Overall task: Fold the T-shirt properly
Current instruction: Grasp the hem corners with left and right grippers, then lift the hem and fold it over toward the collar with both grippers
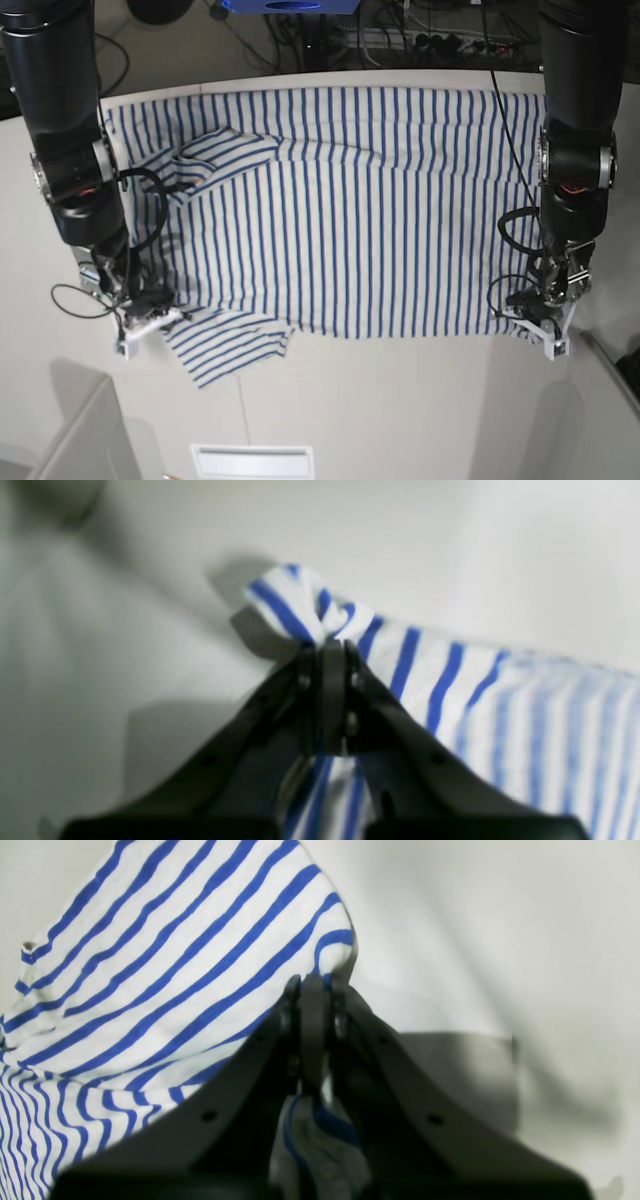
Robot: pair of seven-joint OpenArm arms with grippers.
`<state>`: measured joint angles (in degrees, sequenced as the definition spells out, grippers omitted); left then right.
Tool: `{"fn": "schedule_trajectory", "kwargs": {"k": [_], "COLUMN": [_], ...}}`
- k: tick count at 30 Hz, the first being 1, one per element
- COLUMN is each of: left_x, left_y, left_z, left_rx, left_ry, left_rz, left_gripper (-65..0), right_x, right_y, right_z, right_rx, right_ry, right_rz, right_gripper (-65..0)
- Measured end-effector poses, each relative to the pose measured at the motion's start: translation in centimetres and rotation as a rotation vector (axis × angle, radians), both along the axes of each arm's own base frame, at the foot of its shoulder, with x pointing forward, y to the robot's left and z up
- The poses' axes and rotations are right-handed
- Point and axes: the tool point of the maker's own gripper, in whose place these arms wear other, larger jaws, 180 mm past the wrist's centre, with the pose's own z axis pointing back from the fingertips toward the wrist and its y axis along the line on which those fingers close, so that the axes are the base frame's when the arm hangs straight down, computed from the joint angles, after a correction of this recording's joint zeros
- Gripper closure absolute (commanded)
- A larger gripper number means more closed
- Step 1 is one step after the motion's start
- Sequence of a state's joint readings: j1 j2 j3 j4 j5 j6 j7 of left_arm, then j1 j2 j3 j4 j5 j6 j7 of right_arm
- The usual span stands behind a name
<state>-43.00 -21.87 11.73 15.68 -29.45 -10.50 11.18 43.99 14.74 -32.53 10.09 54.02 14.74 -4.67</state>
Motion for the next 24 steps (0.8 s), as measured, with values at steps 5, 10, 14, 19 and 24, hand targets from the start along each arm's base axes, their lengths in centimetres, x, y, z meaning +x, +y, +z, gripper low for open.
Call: {"fn": "schedule_trajectory", "kwargs": {"k": [5,10,14,19,24], "left_x": [-0.8,-1.4,-2.2,-4.2,-3.9], "left_y": [-0.5,0.6,0.7,3.0,1.1], "left_z": [-0.3,1.4,2.7,3.9,5.1], "left_rx": [0.012,0.057,0.011,-0.022,-0.025], "left_ry": [0.022,0.035,-0.003,0.001,-0.051], "left_rz": [-0.046,-0.093,-0.077,-0.002,-0.053], "left_gripper": [0.0,0.0,0.0,0.0,0.0], "right_x": [-0.2,-0.3,0.0,-0.9,-1.4], "right_y": [0.3,-0.5,0.0,-1.1,-1.3], "right_z": [0.3,0.8,1.7,2.8,4.6], "right_rx": [-0.001,-0.011,-0.001,0.105,0.153], "right_ry": [-0.009,-0.025,-0.064,-0.109,-0.119], "right_rz": [0.038,0.045,0.067,-0.001,0.006], "right_gripper": [0.0,0.0,0.0,0.0,0.0]}}
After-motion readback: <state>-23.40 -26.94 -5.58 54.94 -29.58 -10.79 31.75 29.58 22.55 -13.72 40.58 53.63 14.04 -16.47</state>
